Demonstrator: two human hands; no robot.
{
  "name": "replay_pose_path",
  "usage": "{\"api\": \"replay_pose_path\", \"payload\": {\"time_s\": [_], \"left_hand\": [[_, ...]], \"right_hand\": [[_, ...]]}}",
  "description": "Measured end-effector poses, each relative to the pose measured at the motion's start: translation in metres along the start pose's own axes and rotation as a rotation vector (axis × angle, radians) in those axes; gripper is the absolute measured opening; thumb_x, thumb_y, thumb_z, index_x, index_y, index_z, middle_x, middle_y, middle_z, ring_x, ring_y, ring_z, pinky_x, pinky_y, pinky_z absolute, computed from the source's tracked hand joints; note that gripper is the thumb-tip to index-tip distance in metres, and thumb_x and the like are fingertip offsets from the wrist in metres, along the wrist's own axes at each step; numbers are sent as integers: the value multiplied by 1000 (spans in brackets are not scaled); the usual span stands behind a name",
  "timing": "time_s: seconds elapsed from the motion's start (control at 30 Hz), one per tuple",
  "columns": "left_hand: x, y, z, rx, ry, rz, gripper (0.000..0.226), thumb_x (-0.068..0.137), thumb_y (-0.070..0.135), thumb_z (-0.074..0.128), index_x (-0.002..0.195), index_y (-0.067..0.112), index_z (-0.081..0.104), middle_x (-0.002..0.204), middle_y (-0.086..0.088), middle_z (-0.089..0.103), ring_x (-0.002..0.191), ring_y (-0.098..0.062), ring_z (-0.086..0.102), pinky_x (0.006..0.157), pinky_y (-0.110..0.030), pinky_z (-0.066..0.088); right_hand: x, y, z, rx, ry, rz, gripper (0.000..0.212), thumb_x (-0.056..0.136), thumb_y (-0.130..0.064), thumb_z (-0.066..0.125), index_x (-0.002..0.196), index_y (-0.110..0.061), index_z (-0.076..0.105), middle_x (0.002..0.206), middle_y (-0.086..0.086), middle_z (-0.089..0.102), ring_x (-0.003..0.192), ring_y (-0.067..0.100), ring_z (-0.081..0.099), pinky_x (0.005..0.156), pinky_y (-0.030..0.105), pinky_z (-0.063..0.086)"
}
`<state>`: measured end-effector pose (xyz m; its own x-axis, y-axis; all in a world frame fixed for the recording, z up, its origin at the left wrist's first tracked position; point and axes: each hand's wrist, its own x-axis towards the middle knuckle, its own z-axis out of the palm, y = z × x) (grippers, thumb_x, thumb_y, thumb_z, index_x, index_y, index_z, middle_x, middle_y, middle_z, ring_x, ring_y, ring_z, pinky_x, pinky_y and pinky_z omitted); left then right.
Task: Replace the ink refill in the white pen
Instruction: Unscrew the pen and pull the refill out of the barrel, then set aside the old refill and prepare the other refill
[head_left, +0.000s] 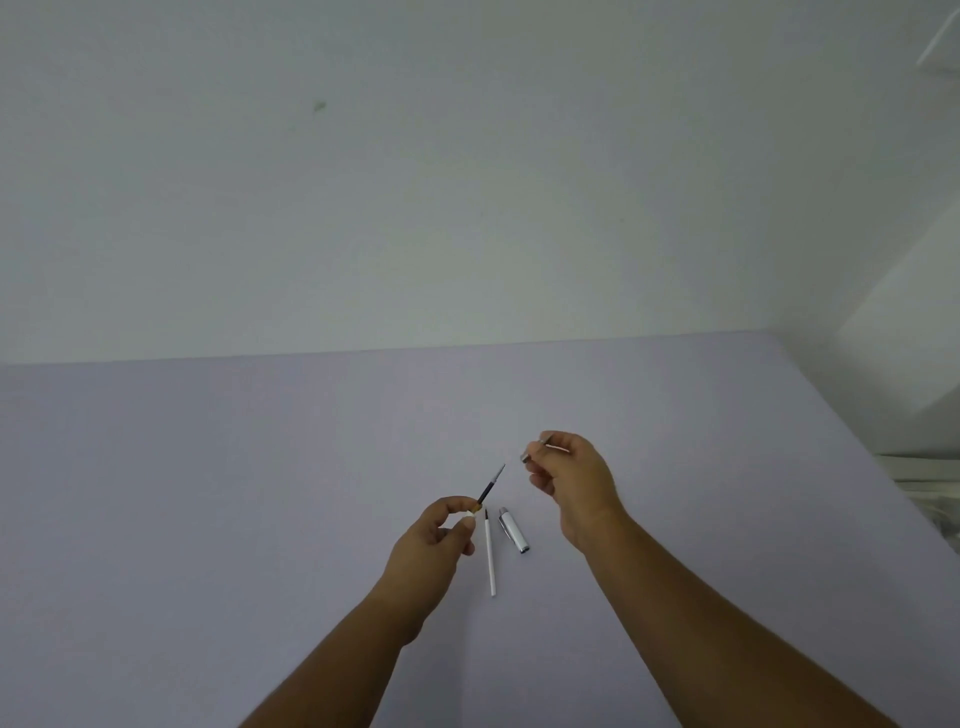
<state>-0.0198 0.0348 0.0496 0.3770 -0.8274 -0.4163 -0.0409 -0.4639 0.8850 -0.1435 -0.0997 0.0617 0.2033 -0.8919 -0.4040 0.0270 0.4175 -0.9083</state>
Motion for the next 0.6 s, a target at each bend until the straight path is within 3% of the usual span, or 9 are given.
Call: {"api": "replay_pose_path", "payload": {"time_s": [0.1, 0.17, 0.23, 0.4, 0.47, 0.53, 0.6], "left_hand": [[3, -9, 1, -5, 8, -25, 18, 96, 34, 47, 106, 39, 61, 78, 1, 61, 60, -12, 44, 54, -22, 41], [4, -14, 2, 0, 14, -45, 18, 96, 34, 47, 107, 38, 60, 79, 0, 61, 61, -11, 46, 56, -22, 41], [7, -20, 3, 10, 19, -65, 18, 96, 35, 47, 107, 38, 60, 79, 0, 62, 62, -10, 48, 58, -23, 42], [11, -27, 4, 26, 21, -84, 16, 96, 36, 46, 103, 40, 60, 79, 1, 62, 62, -10, 49, 58, -23, 43], [12, -29, 4, 23, 18, -88, 17, 95, 36, 47, 104, 40, 60, 79, 1, 62, 62, -10, 49, 58, -23, 43], [12, -30, 5, 15, 13, -92, 17, 95, 36, 47, 105, 40, 61, 78, 2, 62, 61, -9, 48, 58, -23, 42], [13, -30, 5, 14, 8, -93, 17, 95, 36, 47, 105, 40, 61, 77, 2, 61, 60, -9, 48, 59, -24, 42]], "right_hand": [[9, 21, -14, -372, -3, 44, 13, 82, -4, 60, 84, -15, 66, 77, 8, 67, 66, 19, 60, 73, 33, 54], [9, 42, -22, -795, -54, 27, 16, 82, -8, 59, 95, -12, 69, 87, 8, 69, 80, 24, 63, 79, 31, 50], [9, 60, -27, -1000, -76, -30, 17, 84, -11, 58, 98, -9, 68, 98, 10, 70, 94, 26, 63, 80, 28, 47], [10, 73, -28, -1162, -99, -110, 21, 87, -13, 54, 102, -12, 68, 103, 10, 65, 97, 26, 60, 78, 28, 46], [10, 73, -28, -1180, -128, -132, 16, 87, -11, 52, 89, -14, 67, 90, 9, 61, 86, 25, 57, 71, 28, 41], [10, 74, -29, -1198, -142, -160, 20, 85, -9, 51, 68, -17, 55, 75, 6, 49, 73, 22, 45, 62, 28, 32], [9, 75, -29, -1194, -140, -202, 37, 83, -7, 50, 54, -21, 32, 65, 3, 36, 67, 22, 34, 59, 30, 25]]}}
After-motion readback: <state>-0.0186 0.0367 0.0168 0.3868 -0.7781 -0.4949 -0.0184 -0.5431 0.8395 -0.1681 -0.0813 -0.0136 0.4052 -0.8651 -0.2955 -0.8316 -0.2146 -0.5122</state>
